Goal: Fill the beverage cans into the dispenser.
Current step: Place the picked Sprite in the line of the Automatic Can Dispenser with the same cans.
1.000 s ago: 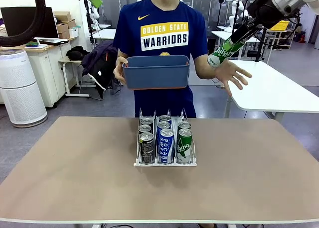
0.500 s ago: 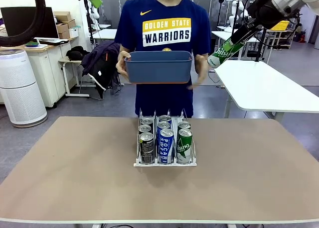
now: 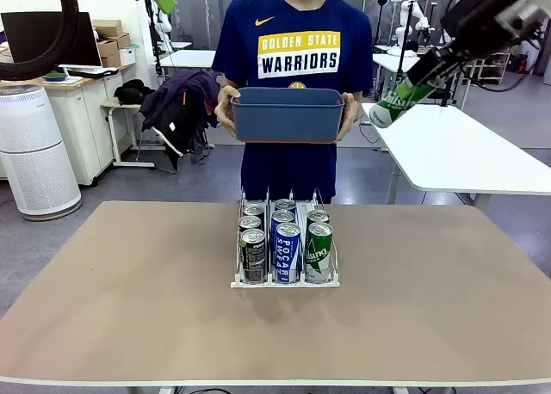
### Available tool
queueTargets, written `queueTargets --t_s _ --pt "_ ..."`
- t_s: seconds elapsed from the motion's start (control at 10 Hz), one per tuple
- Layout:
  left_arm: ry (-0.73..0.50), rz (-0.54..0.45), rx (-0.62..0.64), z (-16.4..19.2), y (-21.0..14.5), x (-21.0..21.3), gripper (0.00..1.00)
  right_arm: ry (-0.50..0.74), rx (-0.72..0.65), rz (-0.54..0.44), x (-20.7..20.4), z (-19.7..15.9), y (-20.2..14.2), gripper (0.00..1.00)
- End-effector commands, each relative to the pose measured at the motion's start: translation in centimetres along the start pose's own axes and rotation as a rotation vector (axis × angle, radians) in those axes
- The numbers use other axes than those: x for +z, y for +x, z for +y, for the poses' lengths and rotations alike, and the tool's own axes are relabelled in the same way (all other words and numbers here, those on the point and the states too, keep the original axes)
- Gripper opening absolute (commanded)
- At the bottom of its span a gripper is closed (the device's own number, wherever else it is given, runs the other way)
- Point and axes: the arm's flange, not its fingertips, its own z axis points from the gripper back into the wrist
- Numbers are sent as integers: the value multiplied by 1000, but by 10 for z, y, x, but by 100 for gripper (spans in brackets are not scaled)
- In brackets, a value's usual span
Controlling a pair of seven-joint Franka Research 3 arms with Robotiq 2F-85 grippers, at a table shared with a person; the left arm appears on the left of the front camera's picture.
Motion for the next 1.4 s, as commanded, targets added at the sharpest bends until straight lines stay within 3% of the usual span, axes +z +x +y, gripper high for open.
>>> queueTargets --t_s 0.0,0.5,0.6,1.0,1.2,1.3 --pt "3 -4 3 1 -1 0 100 -39 -20 11 5 28 -36 58" --pt "3 -4 3 1 -1 0 100 8 -101 44 -19 44 -109 58" --pt "3 -4 3 1 -1 0 100 -3 -10 85 -28 36 -116 58" --pt "3 -4 3 1 -1 0 100 29 -62 84 -23 43 -105 58" --pt "3 -4 3 1 -1 0 100 46 -49 134 -35 48 -119 58" --pt "3 -4 3 1 -1 0 100 8 -133 132 -47 68 -131 58"
